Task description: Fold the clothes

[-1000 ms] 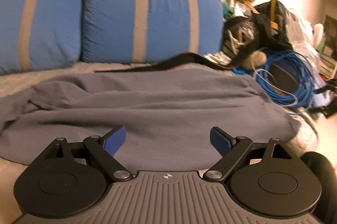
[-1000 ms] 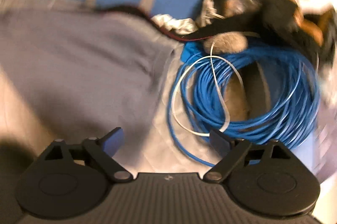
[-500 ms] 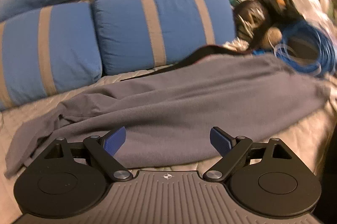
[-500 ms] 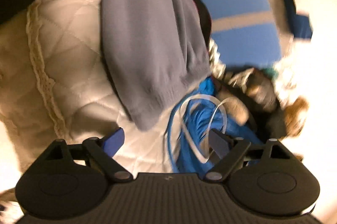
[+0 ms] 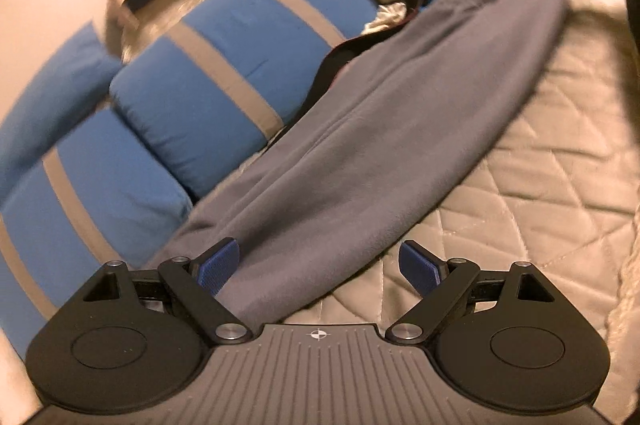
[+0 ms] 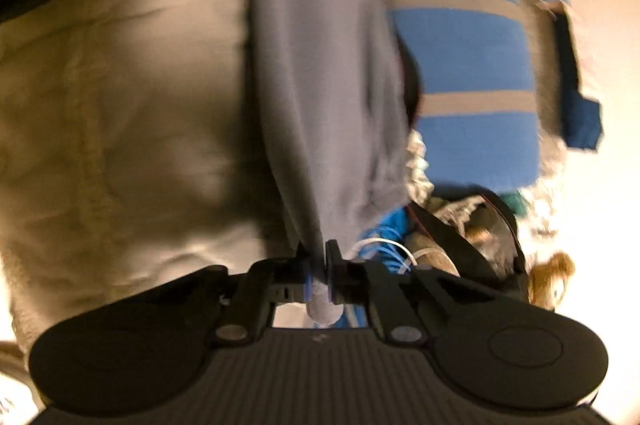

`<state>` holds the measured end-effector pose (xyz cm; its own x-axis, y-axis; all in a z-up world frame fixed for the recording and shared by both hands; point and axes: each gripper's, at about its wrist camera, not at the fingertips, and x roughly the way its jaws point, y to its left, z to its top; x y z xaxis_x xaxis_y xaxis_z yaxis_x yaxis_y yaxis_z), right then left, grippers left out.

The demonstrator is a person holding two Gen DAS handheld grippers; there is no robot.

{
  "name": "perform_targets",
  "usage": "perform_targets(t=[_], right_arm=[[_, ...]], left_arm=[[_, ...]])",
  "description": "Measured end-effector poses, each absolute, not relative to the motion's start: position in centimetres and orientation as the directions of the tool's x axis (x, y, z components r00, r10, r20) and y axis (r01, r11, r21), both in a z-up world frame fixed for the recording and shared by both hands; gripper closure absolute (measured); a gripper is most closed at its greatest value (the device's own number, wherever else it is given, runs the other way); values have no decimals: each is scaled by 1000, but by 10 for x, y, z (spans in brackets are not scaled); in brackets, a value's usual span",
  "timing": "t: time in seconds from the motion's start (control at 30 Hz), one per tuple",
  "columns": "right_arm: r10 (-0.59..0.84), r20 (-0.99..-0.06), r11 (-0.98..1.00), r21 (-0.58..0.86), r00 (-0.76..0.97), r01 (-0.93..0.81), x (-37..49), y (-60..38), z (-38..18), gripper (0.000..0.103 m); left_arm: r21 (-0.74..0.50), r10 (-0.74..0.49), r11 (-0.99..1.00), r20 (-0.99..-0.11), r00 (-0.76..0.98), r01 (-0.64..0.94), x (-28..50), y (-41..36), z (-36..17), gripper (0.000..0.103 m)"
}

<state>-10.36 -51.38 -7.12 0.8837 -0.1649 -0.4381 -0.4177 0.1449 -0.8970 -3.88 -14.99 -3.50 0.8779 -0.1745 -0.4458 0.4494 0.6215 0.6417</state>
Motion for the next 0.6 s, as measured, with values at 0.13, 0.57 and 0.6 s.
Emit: perform_targets(t=[0.13, 0.57, 0.6], right_arm=[[-171, -448, 318, -868, 878, -381, -85, -519, -29, 93], [-79, -455, 527, -774, 887, -350, -62, -521, 27, 97], [-76, -458, 523, -775, 886, -356, -63, -522, 25, 97]], left_arm=[[692, -186, 558, -434, 881, 459, -37, -172, -46, 15], [967, -39, 242, -79, 996, 86, -30, -235, -95, 16], [976, -32, 212, -45, 998, 51, -29, -240, -99, 16]])
